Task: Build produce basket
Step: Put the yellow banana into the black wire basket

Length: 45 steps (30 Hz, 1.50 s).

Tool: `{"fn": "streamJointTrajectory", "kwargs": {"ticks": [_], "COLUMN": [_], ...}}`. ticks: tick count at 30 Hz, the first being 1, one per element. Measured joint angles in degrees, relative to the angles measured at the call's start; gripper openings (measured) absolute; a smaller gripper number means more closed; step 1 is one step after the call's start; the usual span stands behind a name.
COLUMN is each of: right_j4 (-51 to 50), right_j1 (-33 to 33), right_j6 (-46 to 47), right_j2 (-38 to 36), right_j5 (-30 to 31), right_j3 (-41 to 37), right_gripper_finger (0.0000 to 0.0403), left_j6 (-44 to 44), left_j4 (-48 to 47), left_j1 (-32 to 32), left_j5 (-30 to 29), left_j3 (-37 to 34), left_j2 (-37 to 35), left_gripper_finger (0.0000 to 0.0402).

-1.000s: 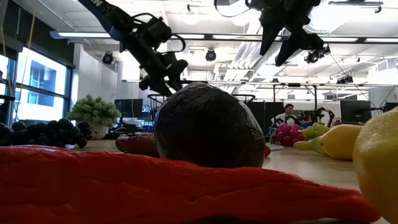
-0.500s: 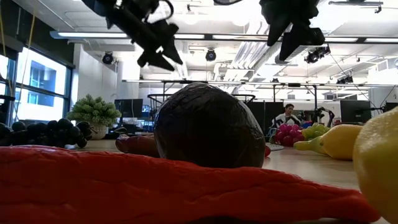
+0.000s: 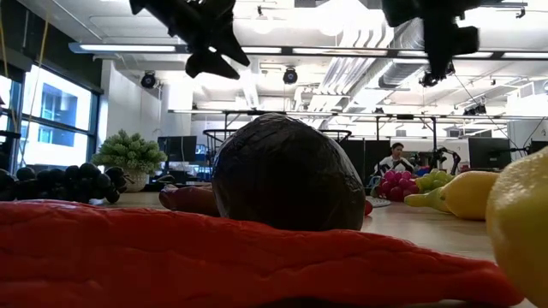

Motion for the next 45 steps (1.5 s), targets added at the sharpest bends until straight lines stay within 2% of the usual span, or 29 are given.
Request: {"fn": "streamJointTrajectory", "kwargs": {"ticks": [4, 10, 14, 19, 25, 29, 38, 45], "right_j4": [-5.4, -11.6, -11.0, -7.4, -2.2, 1.2, 10.4, 15.3], "right_j1": [2.7, 5.8, 7.3, 10.1, 10.9, 10.9, 10.9, 8.1], "right_j6": [-4.0, -11.7, -17.7, -26.6, -34.0, -37.3, -40.7, -37.9], "right_j2": [0.3, 0.3, 0.3, 0.3, 0.3, 0.3, 0.3, 0.9], "right_j5": [-0.2, 3.7, 4.4, 3.3, 3.8, 3.8, 6.3, 9.3], "right_j3": [0.0, -0.1, -2.4, -7.9, -14.0, -17.9, -26.1, -29.0], "right_gripper_finger": [0.0257, 0.0264, 0.0264, 0.0264, 0.0264, 0.0264, 0.0264, 0.0264], "left_j6": [-2.0, -6.4, -10.0, -11.8, -13.3, -14.0, -16.3, -16.3], "left_j4": [-2.4, -3.3, -3.3, -3.3, -3.2, -3.3, -3.3, -3.3], "left_j1": [-1.9, -4.8, -7.4, -11.4, -16.0, -18.0, -20.0, -20.0], "left_j5": [-0.1, -0.2, -0.2, -0.3, -5.3, -6.5, -10.0, -10.3], "left_j3": [0.0, 0.0, 0.0, 0.0, 0.0, 0.0, 0.0, 0.0], "left_j2": [0.0, 0.0, -0.3, -2.1, -3.2, -3.1, -3.1, -3.1], "left_gripper_finger": [0.0232, 0.0228, 0.0227, 0.0227, 0.0227, 0.0227, 0.0227, 0.0227]}}
